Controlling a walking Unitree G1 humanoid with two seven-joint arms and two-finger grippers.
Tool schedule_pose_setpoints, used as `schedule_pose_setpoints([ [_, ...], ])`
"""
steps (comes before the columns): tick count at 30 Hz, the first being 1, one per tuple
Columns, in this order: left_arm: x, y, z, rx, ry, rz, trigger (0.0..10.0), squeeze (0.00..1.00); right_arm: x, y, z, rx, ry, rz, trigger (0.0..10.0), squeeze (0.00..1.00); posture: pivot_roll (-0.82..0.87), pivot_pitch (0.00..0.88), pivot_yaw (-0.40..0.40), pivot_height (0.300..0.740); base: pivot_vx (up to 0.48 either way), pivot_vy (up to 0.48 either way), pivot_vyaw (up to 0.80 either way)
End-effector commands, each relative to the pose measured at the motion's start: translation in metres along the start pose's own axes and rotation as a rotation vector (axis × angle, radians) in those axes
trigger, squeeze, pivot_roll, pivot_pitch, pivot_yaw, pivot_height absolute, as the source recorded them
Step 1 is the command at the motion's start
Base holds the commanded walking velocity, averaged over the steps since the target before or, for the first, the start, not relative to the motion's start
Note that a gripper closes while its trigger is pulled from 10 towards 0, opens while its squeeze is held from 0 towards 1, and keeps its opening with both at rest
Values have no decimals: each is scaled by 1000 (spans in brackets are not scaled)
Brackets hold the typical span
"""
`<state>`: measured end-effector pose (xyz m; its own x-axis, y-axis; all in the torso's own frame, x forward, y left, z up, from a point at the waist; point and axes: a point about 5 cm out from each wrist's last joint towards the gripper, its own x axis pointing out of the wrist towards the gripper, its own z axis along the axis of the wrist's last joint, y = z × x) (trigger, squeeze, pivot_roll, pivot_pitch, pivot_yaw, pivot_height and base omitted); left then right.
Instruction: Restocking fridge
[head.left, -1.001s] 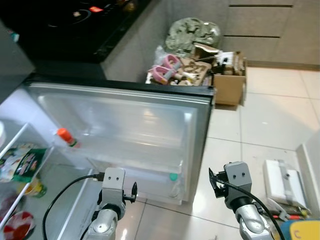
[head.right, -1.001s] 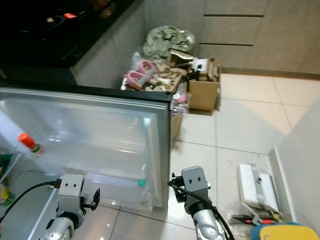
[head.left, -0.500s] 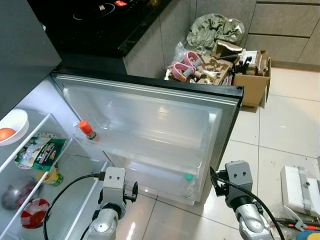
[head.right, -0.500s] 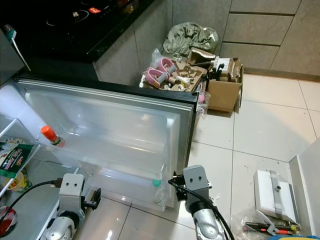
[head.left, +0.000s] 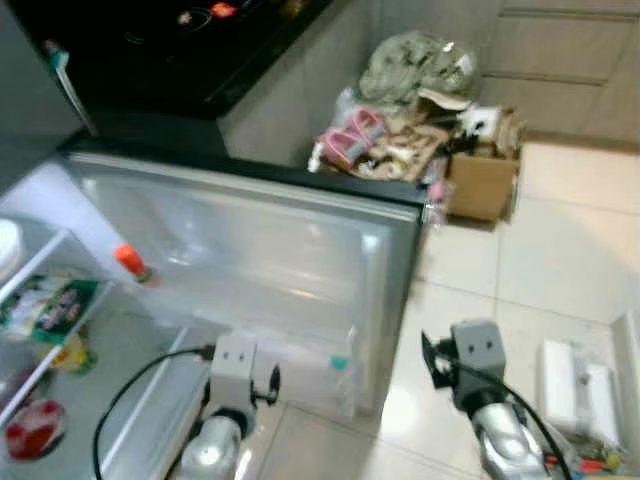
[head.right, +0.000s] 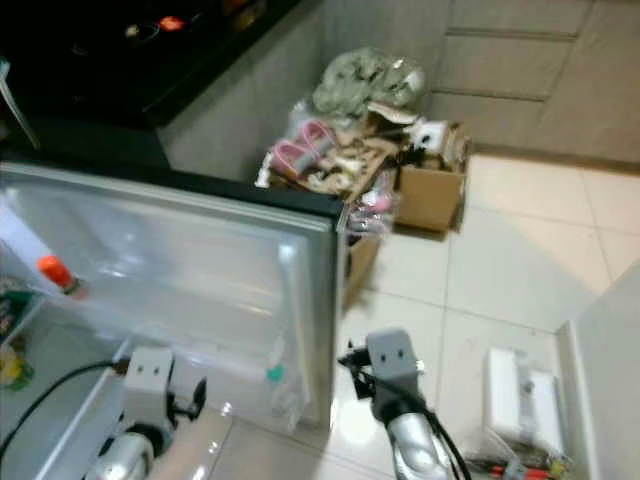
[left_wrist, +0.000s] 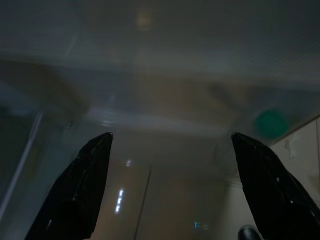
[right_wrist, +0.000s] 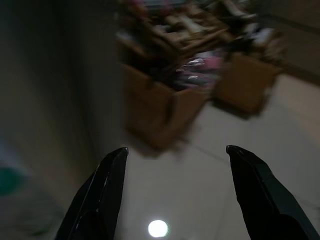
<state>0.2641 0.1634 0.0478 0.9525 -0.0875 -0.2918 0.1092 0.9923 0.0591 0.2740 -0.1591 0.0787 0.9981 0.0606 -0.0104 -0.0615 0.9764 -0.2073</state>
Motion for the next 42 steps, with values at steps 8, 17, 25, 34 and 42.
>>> schedule_pose_setpoints([
  [8, -6, 6, -16, 12, 61, 27, 10000, 0, -4, 7, -6, 7, 30, 19, 10000, 0, -247, 213, 85, 707, 0, -150, 0],
  [17, -6, 6, -15, 7, 57, 28, 10000, 0, -4, 7, -6, 6, 31, 20, 10000, 0, -248, 211, 86, 707, 0, -347, 0],
  [25, -6, 9, -15, 3, 51, 51, 10000, 0, -6, 15, -7, 32, 38, 96, 10000, 0, -248, 208, 86, 707, 0, 0, 0],
  [34, -8, 8, -17, 4, 56, 53, 10000, 0, -7, 13, -7, 15, 40, 86, 10000, 0, -244, 213, 83, 707, 0, 0, 222],
  [42, -8, 8, -17, 9, 61, 54, 10000, 0, -6, 12, -7, 7, 40, 77, 10000, 0, -243, 214, 84, 707, 0, 0, 800],
])
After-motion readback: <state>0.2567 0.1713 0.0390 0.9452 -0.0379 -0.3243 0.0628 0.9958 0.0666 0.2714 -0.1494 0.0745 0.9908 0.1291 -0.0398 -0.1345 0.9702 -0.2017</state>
